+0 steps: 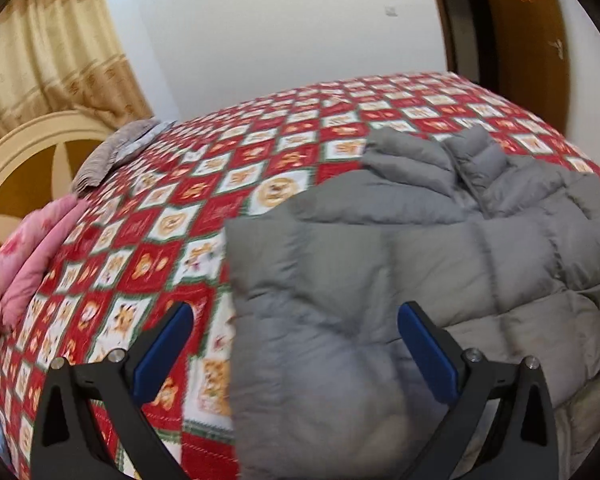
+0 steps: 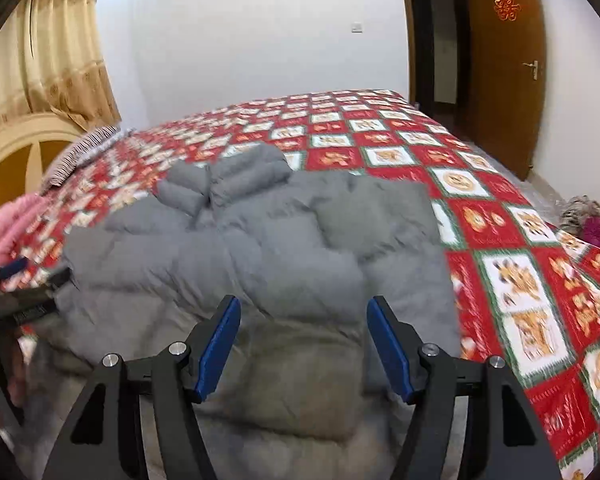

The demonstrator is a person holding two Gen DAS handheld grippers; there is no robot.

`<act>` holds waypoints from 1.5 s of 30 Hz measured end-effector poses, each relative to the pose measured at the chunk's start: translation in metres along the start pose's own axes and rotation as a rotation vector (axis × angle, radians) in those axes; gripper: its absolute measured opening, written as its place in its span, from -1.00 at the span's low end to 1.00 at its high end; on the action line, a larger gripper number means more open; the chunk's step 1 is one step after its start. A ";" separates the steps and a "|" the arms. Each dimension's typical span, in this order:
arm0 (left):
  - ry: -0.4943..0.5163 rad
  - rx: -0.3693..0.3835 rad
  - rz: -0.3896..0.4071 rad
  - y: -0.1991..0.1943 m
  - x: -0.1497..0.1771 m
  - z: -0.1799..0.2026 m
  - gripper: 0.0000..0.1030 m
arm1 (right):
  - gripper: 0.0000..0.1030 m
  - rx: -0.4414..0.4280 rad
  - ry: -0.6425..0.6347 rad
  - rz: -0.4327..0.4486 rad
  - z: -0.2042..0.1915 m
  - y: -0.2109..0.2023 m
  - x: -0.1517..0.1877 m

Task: Fold large clothes

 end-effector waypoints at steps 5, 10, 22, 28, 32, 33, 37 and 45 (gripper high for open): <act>0.068 -0.039 -0.069 0.036 0.006 0.016 1.00 | 0.28 -0.106 -0.049 -0.097 -0.031 0.034 -0.013; -0.016 0.041 -0.063 0.042 0.022 0.007 1.00 | 0.28 -0.059 -0.105 -0.156 -0.033 0.069 0.012; 0.027 0.032 -0.068 0.008 -0.006 0.000 1.00 | 0.30 -0.094 -0.178 -0.155 -0.029 0.054 0.004; 0.006 -0.001 -0.002 0.025 -0.078 -0.009 1.00 | 0.57 -0.068 -0.086 -0.141 -0.035 0.069 -0.064; -0.034 -0.040 -0.040 0.078 -0.123 -0.005 1.00 | 0.57 -0.025 -0.032 -0.187 -0.060 0.113 -0.113; -0.062 -0.041 -0.053 0.089 -0.136 -0.006 1.00 | 0.57 -0.023 -0.016 -0.199 -0.066 0.122 -0.125; -0.130 0.024 -0.087 0.123 -0.176 -0.007 1.00 | 0.57 -0.006 -0.026 -0.201 -0.092 0.148 -0.165; -0.138 0.064 -0.234 0.185 -0.174 0.014 1.00 | 0.57 0.061 -0.068 -0.289 -0.111 0.201 -0.189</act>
Point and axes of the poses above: each gripper's, at about its wrist camera, not at the fingertips, and y roughly the way its jaws point, z to its right, x to its underside, the point moved 4 cm from there along y, roughly the way its jaws point, and after that the axes turned 14 degrees about x, right-handed, at the moved point
